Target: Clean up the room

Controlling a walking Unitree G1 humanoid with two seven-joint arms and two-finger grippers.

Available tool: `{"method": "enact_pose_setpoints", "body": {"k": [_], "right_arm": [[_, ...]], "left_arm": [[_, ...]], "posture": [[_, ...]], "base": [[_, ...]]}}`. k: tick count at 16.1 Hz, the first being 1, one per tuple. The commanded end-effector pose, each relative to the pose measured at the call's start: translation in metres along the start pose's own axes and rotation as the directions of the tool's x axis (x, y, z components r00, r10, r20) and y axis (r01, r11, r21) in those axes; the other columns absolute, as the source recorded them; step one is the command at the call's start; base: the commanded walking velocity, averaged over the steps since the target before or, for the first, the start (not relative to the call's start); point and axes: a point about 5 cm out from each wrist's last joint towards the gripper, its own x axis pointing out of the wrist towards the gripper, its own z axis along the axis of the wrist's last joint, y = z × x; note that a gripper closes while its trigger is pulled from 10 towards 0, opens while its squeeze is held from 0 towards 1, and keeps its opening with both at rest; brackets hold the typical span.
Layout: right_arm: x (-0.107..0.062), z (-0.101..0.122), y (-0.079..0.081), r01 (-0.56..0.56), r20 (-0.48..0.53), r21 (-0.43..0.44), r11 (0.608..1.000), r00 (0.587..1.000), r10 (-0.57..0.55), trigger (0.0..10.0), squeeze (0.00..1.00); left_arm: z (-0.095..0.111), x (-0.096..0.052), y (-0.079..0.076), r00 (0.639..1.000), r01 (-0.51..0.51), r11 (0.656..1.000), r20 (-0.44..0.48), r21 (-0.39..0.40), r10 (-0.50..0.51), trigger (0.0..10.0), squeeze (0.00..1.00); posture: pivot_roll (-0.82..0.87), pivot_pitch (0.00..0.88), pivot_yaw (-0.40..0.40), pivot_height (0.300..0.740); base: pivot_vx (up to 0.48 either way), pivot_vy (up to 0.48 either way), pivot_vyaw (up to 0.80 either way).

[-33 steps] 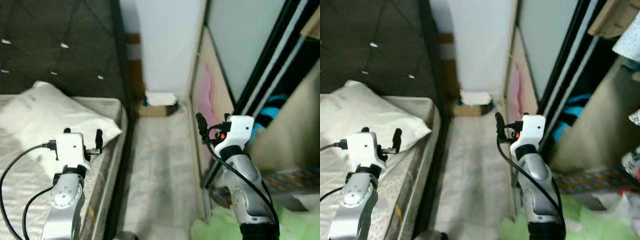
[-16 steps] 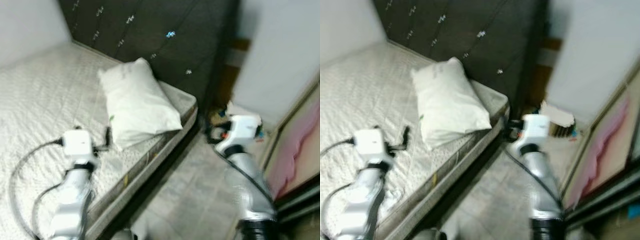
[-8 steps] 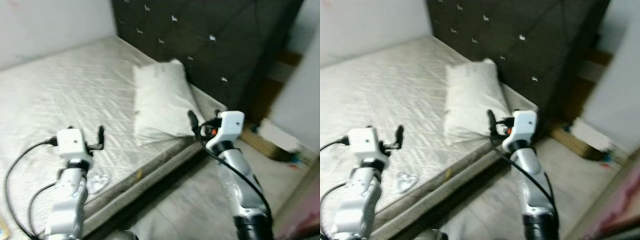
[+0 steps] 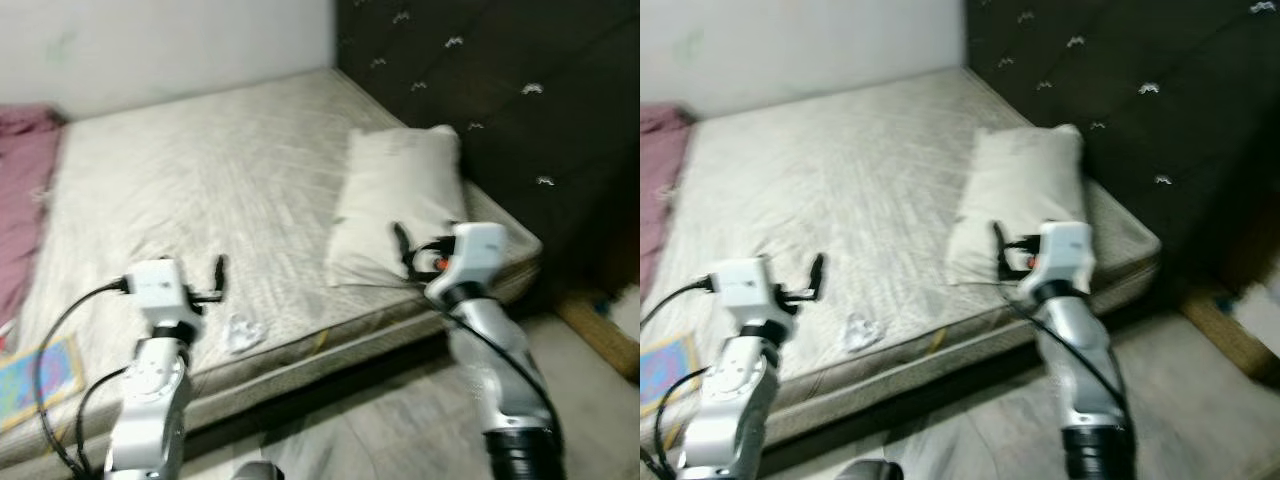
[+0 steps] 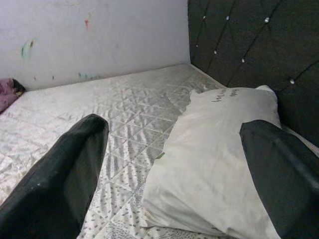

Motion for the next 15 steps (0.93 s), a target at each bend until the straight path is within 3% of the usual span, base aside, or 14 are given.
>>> {"method": "enact_pose_setpoints", "body": {"k": [1,10,15], "right_arm": [[0.0031,0.0010,0.0089,-0.030,0.008,0.020,0.999,1.000,0.030,10.0,0.00],[0.0044,0.0008,0.0083,-0.024,0.009,0.032,0.999,1.000,0.024,10.0,0.00],[0.0050,0.0000,0.0066,-0.020,0.005,0.042,0.999,1.000,0.019,10.0,0.00]], "left_arm": [[0.0033,0.0002,0.0073,1.000,-0.022,0.999,0.012,0.024,0.022,10.0,0.00],[0.0034,0.0012,0.0051,1.000,0.007,1.000,0.018,0.000,-0.007,10.0,0.00],[0.0033,0.0006,0.0033,0.999,0.025,1.000,0.022,-0.013,-0.024,10.0,0.00]], "posture": [[-0.08,0.000,0.005,0.740],[-0.09,0.000,0.004,0.740],[-0.09,0.000,-0.003,0.740]], "base": [[0.000,0.000,0.80],[0.000,0.000,0.79],[0.177,0.000,0.00]]}}
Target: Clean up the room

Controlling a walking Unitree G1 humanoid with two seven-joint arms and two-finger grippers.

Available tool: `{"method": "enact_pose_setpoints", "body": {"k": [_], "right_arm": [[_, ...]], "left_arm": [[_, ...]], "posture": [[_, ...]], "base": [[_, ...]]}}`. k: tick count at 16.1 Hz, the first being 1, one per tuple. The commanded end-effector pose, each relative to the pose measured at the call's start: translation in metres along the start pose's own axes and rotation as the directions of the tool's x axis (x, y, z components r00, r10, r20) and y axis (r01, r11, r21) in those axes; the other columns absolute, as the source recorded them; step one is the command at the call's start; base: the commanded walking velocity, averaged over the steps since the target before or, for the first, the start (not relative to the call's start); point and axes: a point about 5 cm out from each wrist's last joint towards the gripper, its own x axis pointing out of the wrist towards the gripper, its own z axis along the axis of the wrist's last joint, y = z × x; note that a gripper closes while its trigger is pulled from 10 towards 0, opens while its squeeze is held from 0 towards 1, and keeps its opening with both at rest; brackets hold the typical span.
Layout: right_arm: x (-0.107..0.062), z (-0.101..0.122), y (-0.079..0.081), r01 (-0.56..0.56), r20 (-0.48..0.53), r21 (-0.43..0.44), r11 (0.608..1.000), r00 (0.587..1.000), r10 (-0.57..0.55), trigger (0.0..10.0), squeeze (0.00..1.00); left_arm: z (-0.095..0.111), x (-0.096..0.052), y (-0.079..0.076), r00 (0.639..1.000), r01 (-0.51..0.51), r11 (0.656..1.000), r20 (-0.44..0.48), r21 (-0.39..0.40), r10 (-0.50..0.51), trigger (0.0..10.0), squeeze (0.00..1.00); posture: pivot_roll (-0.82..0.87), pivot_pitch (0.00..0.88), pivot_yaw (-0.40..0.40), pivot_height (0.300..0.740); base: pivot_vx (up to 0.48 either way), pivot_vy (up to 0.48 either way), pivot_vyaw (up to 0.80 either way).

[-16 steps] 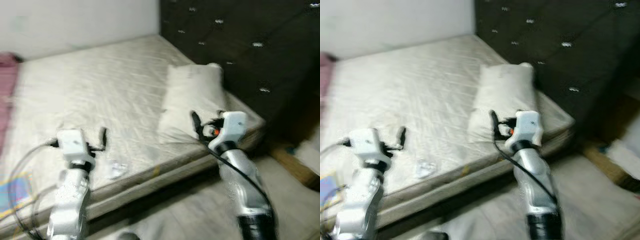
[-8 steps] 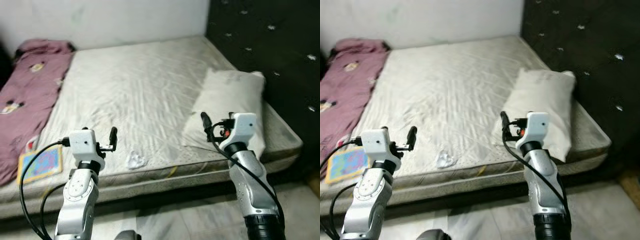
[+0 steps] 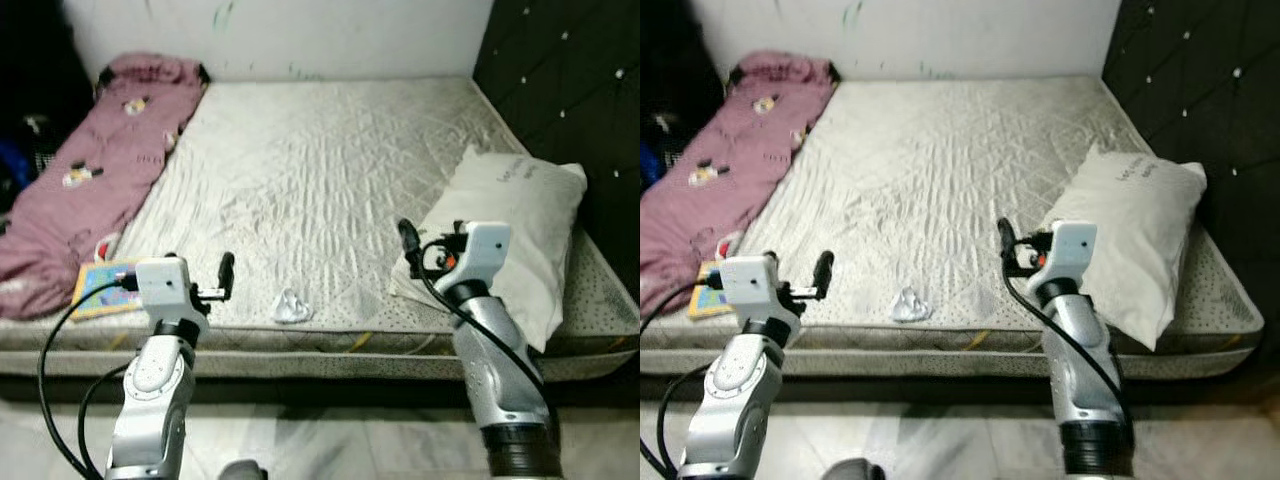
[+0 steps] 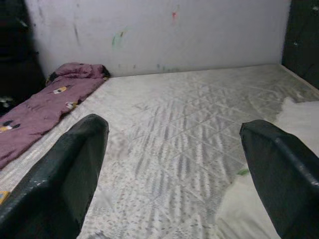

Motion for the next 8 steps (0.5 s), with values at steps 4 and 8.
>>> {"method": "enact_pose_setpoints", "body": {"k": [4,8], "right_arm": [[0.0038,0.0003,0.0049,-0.024,0.002,0.004,1.000,1.000,0.024,10.0,0.00],[0.0076,0.0079,0.0089,-0.043,0.040,-0.020,0.999,0.998,0.044,10.0,0.00]], "left_arm": [[0.0037,0.0004,0.0027,1.000,0.005,1.000,0.018,0.001,-0.005,10.0,0.00],[0.0045,0.0024,0.0029,1.000,0.009,1.000,0.019,0.003,-0.009,10.0,0.00]], "posture": [[-0.08,0.000,-0.006,0.740],[-0.09,0.000,0.000,0.740]], "base": [[0.380,0.000,0.00],[0.417,0.000,0.00]]}}
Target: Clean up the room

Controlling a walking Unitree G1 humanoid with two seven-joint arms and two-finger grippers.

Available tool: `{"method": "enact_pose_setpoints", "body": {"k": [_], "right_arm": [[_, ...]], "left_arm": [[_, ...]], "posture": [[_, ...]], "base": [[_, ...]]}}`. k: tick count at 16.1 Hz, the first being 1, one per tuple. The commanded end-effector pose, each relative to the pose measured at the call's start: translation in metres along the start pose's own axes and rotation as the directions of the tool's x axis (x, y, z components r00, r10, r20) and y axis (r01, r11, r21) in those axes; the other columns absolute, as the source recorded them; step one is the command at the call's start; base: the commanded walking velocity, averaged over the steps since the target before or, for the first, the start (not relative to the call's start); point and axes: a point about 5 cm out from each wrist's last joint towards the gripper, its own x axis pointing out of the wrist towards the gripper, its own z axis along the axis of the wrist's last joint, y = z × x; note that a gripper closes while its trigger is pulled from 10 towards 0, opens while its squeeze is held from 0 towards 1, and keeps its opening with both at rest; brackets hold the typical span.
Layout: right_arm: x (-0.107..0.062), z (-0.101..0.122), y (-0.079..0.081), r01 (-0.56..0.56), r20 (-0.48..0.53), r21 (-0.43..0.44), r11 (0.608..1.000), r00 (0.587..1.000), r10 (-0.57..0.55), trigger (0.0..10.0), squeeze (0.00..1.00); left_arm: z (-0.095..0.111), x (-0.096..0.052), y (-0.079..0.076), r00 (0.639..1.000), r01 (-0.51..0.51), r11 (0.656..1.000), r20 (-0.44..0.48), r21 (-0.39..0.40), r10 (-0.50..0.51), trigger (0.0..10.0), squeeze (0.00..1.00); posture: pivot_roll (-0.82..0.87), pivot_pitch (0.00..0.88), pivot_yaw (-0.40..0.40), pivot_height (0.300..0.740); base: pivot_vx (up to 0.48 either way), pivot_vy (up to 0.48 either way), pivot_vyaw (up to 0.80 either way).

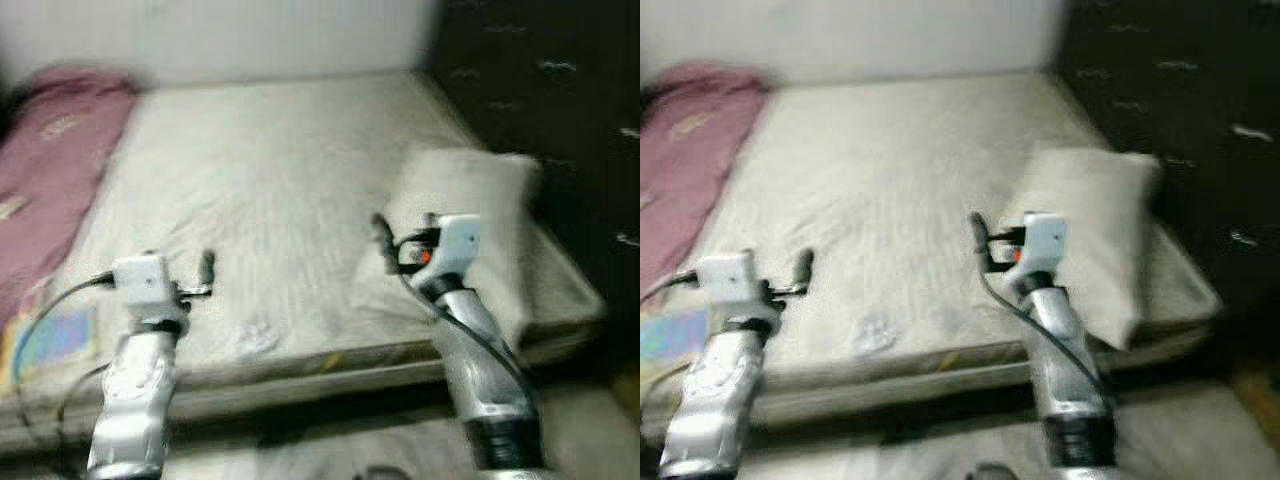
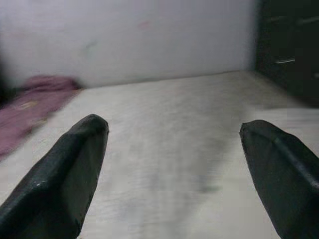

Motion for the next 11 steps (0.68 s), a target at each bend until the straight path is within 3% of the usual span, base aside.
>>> {"method": "enact_pose_setpoints", "body": {"k": [1,2,11], "right_arm": [[0.0066,0.0082,0.0128,-0.030,0.037,0.016,0.999,0.999,0.029,10.0,0.00],[0.0071,0.0072,0.0129,-0.027,0.034,0.018,0.999,0.999,0.027,10.0,0.00],[0.0082,0.0042,0.0139,-0.035,0.026,0.015,0.999,0.999,0.035,10.0,0.00]], "left_arm": [[0.0001,-0.0046,0.0127,0.999,-0.034,0.999,-0.003,0.027,0.034,10.0,0.00],[0.0001,-0.0036,0.0125,0.999,-0.035,0.999,-0.005,0.025,0.035,10.0,0.00],[-0.0004,-0.0004,0.0108,0.999,-0.042,0.999,-0.010,0.005,0.042,10.0,0.00]], "posture": [[-0.09,0.000,0.000,0.740],[-0.09,0.000,-0.001,0.740],[-0.09,0.000,-0.001,0.740]], "base": [[0.412,0.000,0.00],[0.368,0.000,0.00],[0.000,0.000,0.05]]}}
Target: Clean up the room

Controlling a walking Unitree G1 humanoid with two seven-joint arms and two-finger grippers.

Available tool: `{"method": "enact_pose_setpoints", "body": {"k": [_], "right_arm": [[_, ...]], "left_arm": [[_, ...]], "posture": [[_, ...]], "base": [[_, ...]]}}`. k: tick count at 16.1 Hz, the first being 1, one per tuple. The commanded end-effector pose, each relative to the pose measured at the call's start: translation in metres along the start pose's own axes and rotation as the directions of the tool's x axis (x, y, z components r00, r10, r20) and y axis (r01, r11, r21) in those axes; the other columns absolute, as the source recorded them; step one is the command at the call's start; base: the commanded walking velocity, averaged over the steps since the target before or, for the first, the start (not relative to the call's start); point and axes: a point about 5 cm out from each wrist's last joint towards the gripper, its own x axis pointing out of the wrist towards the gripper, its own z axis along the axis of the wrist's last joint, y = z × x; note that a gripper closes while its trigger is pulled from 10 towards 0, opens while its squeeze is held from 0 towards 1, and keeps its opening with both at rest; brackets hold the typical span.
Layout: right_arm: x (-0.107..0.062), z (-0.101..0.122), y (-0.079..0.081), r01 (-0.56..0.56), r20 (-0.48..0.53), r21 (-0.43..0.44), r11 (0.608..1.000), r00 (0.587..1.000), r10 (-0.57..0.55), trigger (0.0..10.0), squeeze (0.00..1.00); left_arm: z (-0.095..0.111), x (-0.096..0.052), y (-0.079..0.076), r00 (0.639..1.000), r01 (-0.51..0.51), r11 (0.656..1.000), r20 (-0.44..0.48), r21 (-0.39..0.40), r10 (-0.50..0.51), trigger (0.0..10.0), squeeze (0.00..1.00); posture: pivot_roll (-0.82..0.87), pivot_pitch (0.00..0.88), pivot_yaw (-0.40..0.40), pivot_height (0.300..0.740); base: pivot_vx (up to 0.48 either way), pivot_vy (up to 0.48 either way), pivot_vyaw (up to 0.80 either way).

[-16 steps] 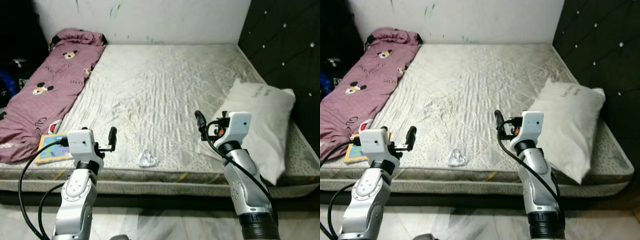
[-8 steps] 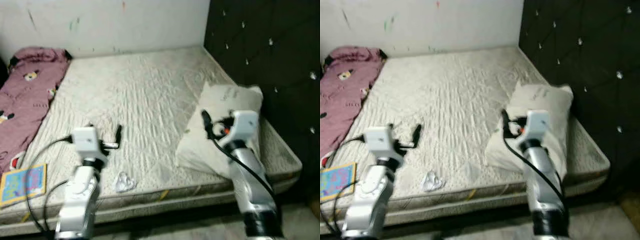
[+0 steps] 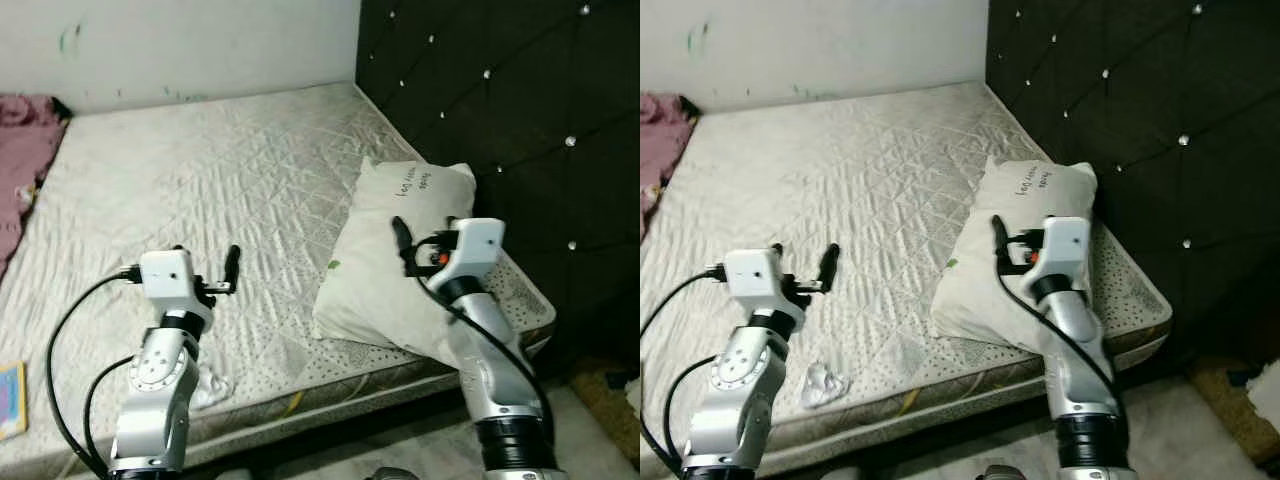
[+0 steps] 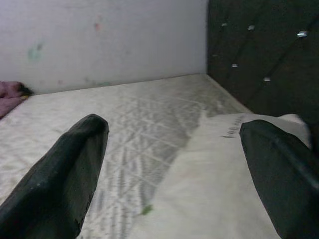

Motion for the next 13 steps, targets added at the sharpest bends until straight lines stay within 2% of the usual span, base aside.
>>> {"method": "enact_pose_setpoints", "body": {"k": [1,4,7,11,13], "right_arm": [[0.0028,0.0031,0.0052,-0.016,0.014,-0.006,1.000,1.000,0.016,10.0,0.00],[0.0028,0.0025,0.0050,-0.017,0.010,-0.007,1.000,1.000,0.017,10.0,0.00],[0.0030,0.0014,0.0049,-0.015,0.005,-0.005,1.000,1.000,0.015,10.0,0.00],[0.0033,-0.0032,0.0017,0.014,-0.030,0.002,1.000,0.999,-0.014,10.0,0.00],[0.0035,-0.0037,0.0017,0.017,-0.034,-0.010,1.000,0.999,-0.017,10.0,0.00]], "left_arm": [[-0.0007,-0.0011,0.0064,1.000,-0.026,1.000,-0.007,0.006,0.026,10.0,0.00],[-0.0005,0.0000,0.0073,0.999,-0.044,0.999,-0.007,-0.028,0.044,10.0,0.00],[-0.0012,0.0000,0.0075,0.999,-0.045,0.999,-0.013,-0.030,0.044,10.0,0.00],[-0.0020,0.0006,0.0068,0.999,-0.036,0.999,-0.022,-0.036,0.036,10.0,0.00],[-0.0024,0.0007,0.0064,0.999,-0.032,0.999,-0.024,-0.040,0.031,10.0,0.00]], "posture": [[-0.09,0.000,-0.001,0.740],[-0.09,0.000,-0.001,0.740],[-0.09,0.000,-0.001,0.740],[-0.09,0.000,-0.004,0.740],[-0.09,0.000,-0.004,0.740]], "base": [[0.000,0.000,0.80],[0.000,0.000,0.80],[0.000,0.000,0.80],[0.000,0.000,0.00],[0.000,0.463,0.00]]}}
